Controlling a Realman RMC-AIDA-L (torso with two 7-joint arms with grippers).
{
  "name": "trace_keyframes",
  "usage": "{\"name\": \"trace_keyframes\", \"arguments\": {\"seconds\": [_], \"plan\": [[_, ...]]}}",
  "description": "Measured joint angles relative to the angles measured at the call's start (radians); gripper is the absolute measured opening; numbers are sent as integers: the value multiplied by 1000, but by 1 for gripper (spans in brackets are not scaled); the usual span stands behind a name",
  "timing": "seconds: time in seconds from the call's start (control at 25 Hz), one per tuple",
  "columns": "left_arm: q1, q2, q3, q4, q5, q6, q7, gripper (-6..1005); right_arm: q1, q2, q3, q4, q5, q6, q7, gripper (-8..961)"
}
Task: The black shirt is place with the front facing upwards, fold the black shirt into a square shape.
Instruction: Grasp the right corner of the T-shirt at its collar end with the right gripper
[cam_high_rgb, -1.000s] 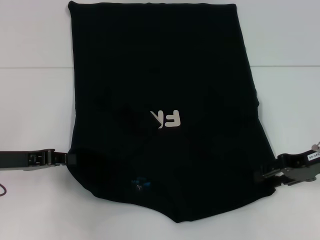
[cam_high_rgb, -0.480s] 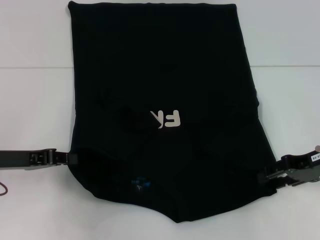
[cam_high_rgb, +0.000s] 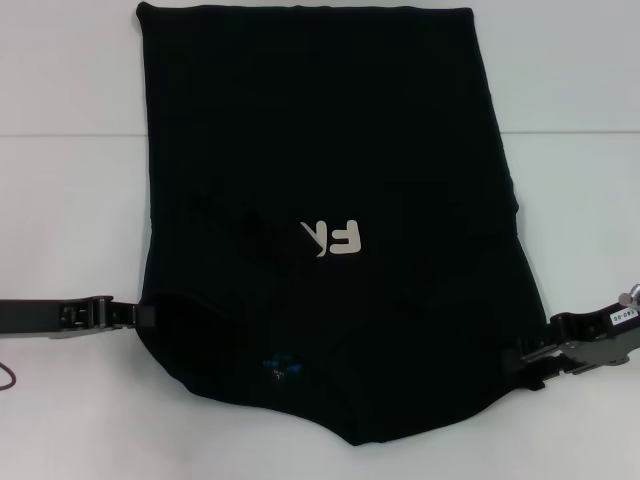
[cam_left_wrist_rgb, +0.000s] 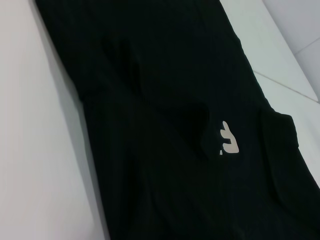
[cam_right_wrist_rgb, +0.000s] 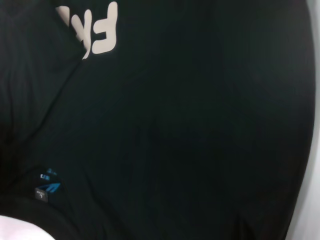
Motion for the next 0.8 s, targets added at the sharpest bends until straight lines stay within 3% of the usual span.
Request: {"name": "trace_keyframes", "arguments": {"seconds": [0.32, 0.8], "plan": [[-2, 0, 0, 0, -1, -1, 0, 61, 8, 5, -1, 0, 8, -9, -4, 626], [-6, 0, 3, 0, 2, 2, 2, 63, 33, 33, 0, 0, 11, -8, -9, 620]]}}
